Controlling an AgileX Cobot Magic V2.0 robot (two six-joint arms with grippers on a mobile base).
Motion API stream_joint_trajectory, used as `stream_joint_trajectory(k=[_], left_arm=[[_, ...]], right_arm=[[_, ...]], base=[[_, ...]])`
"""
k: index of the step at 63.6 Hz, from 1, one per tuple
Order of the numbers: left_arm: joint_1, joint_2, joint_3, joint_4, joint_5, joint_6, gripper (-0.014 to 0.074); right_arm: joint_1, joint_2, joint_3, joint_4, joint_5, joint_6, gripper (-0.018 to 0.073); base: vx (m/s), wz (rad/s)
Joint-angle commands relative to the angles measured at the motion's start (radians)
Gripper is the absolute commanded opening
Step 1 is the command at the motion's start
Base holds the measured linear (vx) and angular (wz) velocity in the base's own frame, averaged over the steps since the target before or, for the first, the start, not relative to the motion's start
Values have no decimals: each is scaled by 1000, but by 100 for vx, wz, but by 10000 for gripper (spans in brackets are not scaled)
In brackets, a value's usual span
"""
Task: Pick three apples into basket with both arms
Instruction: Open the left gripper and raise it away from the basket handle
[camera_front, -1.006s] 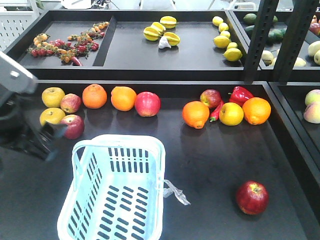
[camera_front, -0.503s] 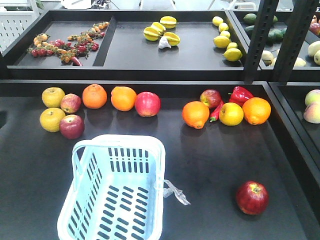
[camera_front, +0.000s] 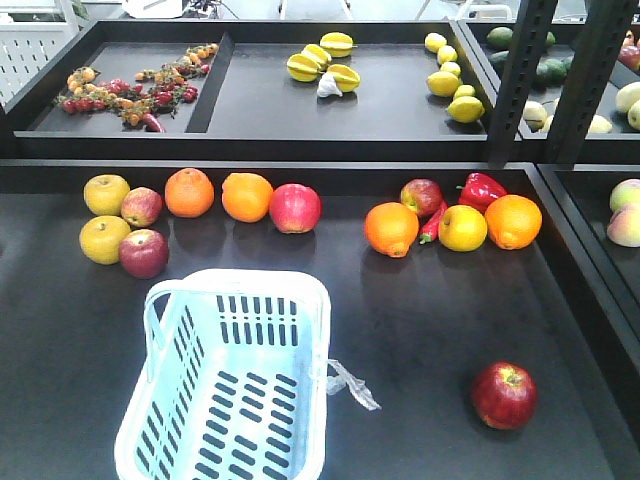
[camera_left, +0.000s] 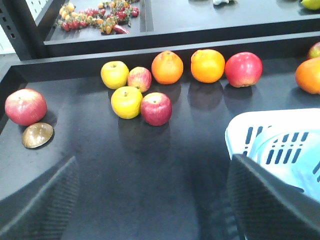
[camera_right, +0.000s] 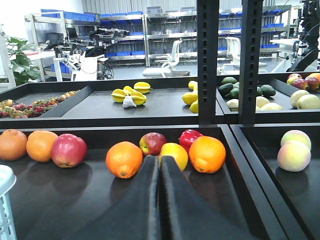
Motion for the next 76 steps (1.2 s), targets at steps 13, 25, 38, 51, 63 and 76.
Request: stream_joint_trajectory(k=[13,25,38,51,63,76], left_arm=[[-1,4,-24,8,-61,-9,587],[-1,4,-24,8,-61,-9,587],[-1,4,-24,8,-61,-9,587],[-1,4,-24,8,-61,-9,587],[-1,4,-24,8,-61,-9,587],[-1,4,-24,8,-61,-9,587]], right_arm=[[-1,9,12,-2,-75,-6,-9],[-1,9,10,9,-111,7,-9],[-1,27,-102,95,58,51,-9],[-1,185,-334,81,278,44,-9],[-1,419,-538,78,583,-72,-9],[-1,637,-643,82,712,-130,-9]], base=[[0,0],[0,0],[0,0],[0,0],[0,0],[0,0]])
